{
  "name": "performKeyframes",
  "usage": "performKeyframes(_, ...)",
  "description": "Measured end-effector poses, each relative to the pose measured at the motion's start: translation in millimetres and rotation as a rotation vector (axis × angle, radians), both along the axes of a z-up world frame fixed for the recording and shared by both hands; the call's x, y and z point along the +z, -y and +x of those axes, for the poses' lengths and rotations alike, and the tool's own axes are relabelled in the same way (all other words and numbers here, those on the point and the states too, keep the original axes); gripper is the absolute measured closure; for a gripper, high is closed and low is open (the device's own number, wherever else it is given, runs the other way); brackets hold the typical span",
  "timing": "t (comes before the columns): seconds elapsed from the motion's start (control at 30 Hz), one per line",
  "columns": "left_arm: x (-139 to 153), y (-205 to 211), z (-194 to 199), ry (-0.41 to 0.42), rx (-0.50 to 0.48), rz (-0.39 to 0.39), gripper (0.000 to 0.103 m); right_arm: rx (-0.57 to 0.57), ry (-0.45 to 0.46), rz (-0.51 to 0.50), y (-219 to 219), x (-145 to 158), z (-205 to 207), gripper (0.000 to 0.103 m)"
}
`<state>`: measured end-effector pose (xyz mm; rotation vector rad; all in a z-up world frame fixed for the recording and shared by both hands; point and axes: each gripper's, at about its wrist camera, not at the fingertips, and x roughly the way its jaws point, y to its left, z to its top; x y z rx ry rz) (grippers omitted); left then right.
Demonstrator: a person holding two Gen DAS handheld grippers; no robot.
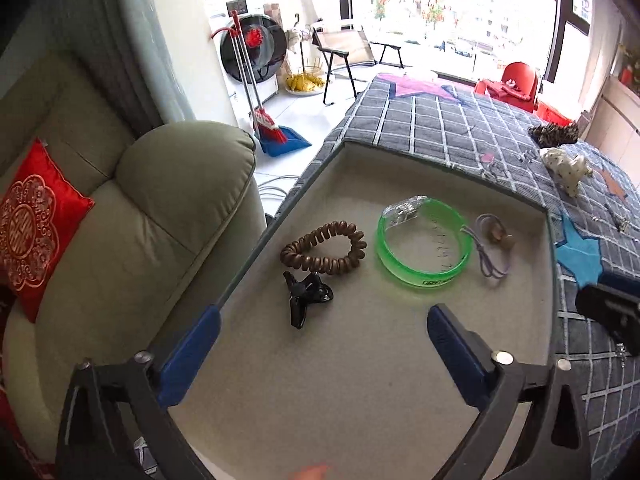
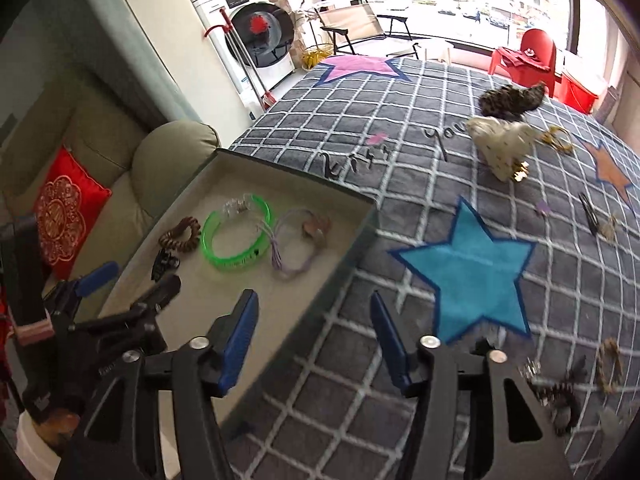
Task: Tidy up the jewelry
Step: 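Move both tools back toward the keychains and beaded bracelet on the bedspread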
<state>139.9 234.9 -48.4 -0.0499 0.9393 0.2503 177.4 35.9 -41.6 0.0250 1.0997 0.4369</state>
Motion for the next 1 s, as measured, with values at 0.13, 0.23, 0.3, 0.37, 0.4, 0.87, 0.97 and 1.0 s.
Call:
performKeyframes(0.13, 10, 9, -12, 0.015, -0.027, -0.004, 0.000, -0.018, -0.009, 0.019, 17, 1, -19, 0.027)
performKeyframes(0.23, 18, 18, -22, 0.025, -0.045, -0.008, 0.000, -0.031, -0.009, 0.033, 28, 2, -31, 0.022)
performKeyframes(0.3, 22, 25, -28, 0.021, -0.053, -0.007, 0.000, -0.042, -0.019, 0.046, 37, 2, -40, 0.019)
performKeyframes(0.37, 24, 33, -35, 0.012, -0.060, -0.009, 0.000, -0.052, -0.025, 0.058, 45, 2, -46, 0.016)
performKeyframes(0.4, 24, 38, -38, 0.007, -0.066, -0.017, 0.000, -0.060, -0.028, 0.068, 51, 2, -52, 0.016)
performKeyframes(0.87, 25, 99, -67, -0.022, -0.157, -0.071, 0.000, -0.161, -0.017, 0.097, 120, 3, -102, 0.015)
performKeyframes(0.97, 24, 118, -73, -0.027, -0.197, -0.064, 0.000, -0.187, -0.021, 0.094, 136, -1, -111, 0.015)
performKeyframes(1.0, 23, 124, -75, -0.030, -0.209, -0.062, 0.000, -0.195, -0.024, 0.090, 141, -3, -113, 0.015)
